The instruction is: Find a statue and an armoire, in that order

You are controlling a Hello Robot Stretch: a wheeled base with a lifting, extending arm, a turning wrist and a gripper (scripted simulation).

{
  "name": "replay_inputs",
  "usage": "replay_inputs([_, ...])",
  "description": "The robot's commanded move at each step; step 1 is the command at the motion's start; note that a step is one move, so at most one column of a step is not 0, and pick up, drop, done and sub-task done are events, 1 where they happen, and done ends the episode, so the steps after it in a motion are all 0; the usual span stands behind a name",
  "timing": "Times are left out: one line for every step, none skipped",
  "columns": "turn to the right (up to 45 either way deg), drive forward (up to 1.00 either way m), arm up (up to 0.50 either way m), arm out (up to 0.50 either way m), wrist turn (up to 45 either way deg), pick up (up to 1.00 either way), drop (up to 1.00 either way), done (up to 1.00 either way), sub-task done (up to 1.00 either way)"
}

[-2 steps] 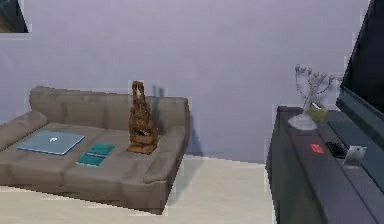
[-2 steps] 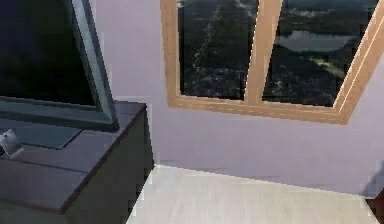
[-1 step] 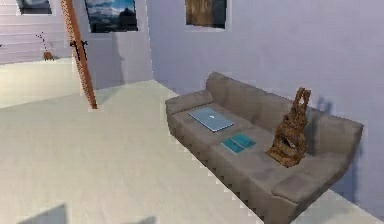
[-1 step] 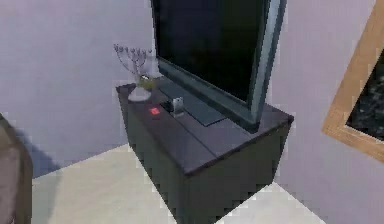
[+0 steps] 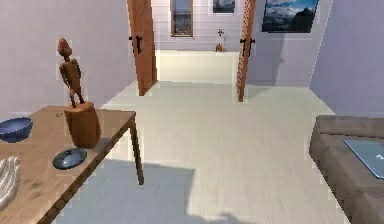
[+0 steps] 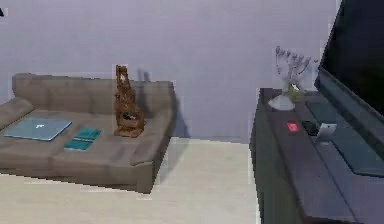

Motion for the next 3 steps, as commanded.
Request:
replay_inputs([0.0,1.00,0.00,0.00,0.0,0.00,0.00,0.00,0.00])
replay_inputs([0.0,0.85,0.00,0.00,0.0,0.00,0.00,0.00,0.00])
replay_inputs([0.0,1.00,0.00,0.00,0.0,0.00,0.00,0.00,0.00])
